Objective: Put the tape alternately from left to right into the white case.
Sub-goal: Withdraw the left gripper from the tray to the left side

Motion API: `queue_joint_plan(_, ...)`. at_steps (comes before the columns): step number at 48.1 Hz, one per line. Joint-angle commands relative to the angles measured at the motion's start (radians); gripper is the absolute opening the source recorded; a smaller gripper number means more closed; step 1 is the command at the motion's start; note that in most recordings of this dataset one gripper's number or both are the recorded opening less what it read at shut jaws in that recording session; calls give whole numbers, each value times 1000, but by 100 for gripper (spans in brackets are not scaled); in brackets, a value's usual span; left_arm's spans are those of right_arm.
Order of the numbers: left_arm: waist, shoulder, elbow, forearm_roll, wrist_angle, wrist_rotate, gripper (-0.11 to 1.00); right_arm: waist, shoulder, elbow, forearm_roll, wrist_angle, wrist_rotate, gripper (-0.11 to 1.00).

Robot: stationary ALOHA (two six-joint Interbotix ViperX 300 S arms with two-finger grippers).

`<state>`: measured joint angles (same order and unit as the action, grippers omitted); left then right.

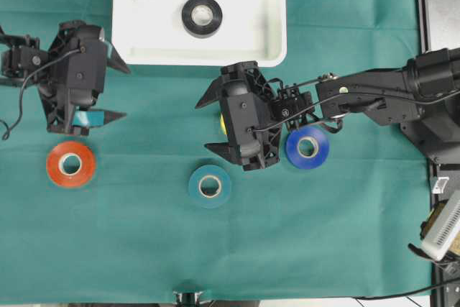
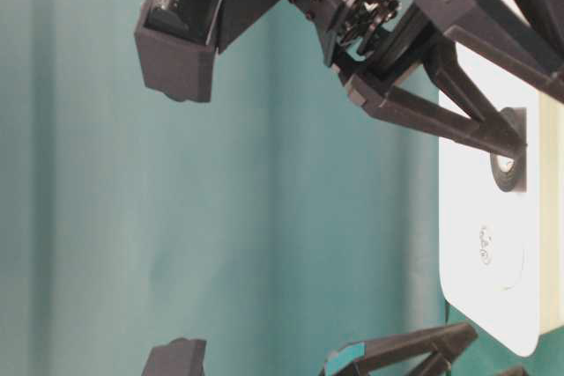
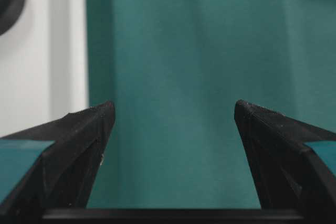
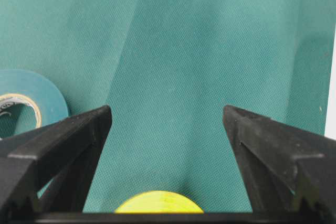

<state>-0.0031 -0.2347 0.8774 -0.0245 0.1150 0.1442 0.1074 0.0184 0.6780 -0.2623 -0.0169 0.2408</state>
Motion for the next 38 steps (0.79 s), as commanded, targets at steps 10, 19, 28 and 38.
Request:
queue_joint_plan(10,-21,-12,2,-2,-46,-3,95,3,-11,-9,-2,-8,2,74)
queue_joint_plan(19,-21,-12,2,-2,-51,-2,95,3,-11,-2,0,-8,2,74)
queue_joint_plan(28,-21,-12,2,-2,-51,-2,95,11,-12,5,-2,-5,2,74)
queue_joint_plan(38,-21,-12,2,-2,-51,-2,95,28,-38,25,0,-3,2,74)
